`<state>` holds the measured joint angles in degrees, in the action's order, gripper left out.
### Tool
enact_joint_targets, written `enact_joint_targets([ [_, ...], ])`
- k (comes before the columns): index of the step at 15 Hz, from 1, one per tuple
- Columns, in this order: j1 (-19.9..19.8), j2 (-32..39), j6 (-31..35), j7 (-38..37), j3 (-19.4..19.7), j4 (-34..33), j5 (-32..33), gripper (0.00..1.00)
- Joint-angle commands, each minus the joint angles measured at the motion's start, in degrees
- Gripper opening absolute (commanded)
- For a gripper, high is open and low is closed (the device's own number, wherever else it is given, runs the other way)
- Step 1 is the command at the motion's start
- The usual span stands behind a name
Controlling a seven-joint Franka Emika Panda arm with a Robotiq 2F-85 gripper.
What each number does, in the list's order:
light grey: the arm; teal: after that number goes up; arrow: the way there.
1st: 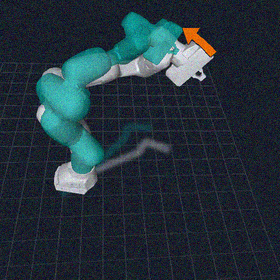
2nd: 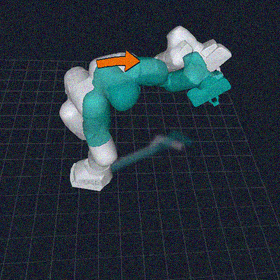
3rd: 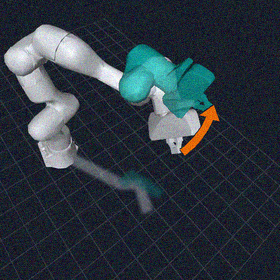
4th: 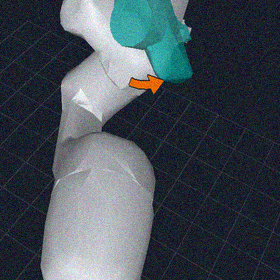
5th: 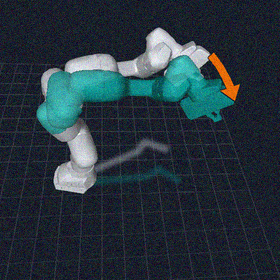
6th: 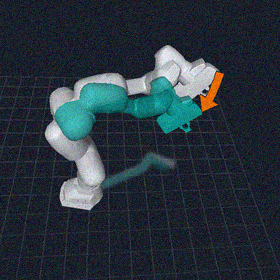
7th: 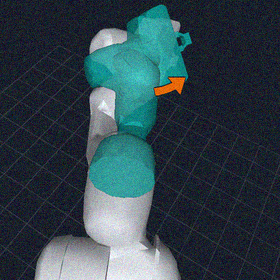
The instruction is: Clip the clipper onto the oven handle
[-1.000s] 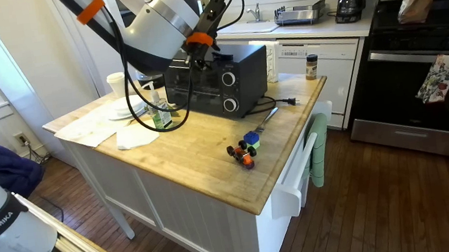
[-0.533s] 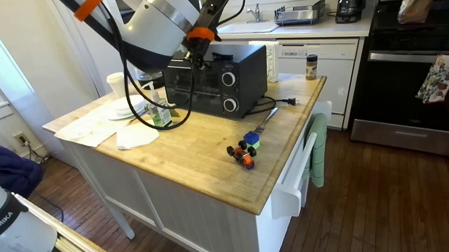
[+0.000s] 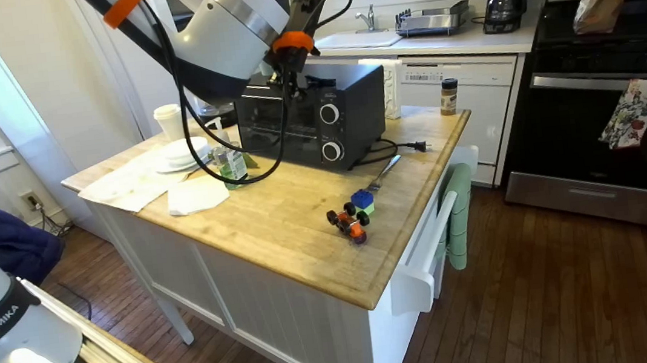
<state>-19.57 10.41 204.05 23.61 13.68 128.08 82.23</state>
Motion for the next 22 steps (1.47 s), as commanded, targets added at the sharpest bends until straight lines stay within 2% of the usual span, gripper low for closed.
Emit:
enact_joint_targets([
  [1,-0.30,-0.56,2.77,4.09,0.35,1.38,-1.07,1.00],
  [9,-0.45,0.19,4.26,11.24,0.77,3.11,-5.59,1.00],
  [17,0.16,1.13,4.05,12.74,0.59,5.29,-10.42,1.00],
  [18,0.25,1.15,4.07,13.00,0.58,5.39,-10.93,0.97],
  [19,0.34,1.19,4.16,13.16,0.54,5.45,-11.41,0.78],
  [21,0.51,1.22,4.22,13.42,0.51,5.60,-12.31,0.68],
  [22,0.60,1.26,4.24,13.53,0.50,5.67,-12.65,0.60],
])
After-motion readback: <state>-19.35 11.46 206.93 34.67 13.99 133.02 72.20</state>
